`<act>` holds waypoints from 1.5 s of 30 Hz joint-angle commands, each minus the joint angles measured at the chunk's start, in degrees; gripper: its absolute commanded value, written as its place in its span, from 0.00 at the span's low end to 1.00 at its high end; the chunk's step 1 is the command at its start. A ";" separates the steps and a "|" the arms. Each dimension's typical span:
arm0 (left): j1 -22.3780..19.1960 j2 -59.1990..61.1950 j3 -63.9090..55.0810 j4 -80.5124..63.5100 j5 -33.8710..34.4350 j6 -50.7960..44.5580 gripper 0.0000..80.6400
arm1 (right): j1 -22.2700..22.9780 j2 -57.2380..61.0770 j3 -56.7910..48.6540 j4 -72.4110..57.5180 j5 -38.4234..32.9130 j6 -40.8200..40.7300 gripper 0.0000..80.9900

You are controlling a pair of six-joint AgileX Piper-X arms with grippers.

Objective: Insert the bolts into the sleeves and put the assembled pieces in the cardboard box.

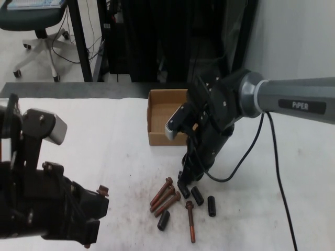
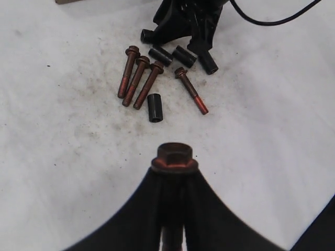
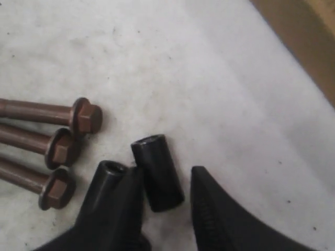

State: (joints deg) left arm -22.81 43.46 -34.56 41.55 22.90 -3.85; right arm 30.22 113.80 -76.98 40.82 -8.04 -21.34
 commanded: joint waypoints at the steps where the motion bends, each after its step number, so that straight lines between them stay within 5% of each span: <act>1: -0.16 -0.43 -0.11 -1.25 -0.19 0.45 0.00 | 0.07 0.41 0.02 0.47 -0.14 1.05 0.36; 23: -0.16 -0.43 -0.11 -1.96 -0.19 0.45 0.00 | -0.04 3.04 0.02 -0.23 0.39 1.17 0.36; 45: -0.16 -0.43 -0.11 -1.95 -1.43 0.45 0.00 | -0.04 3.35 0.02 -1.07 0.39 -15.30 0.36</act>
State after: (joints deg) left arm -22.81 43.46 -34.56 40.33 21.80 -3.72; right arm 30.26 115.69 -77.23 39.65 -8.04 -34.15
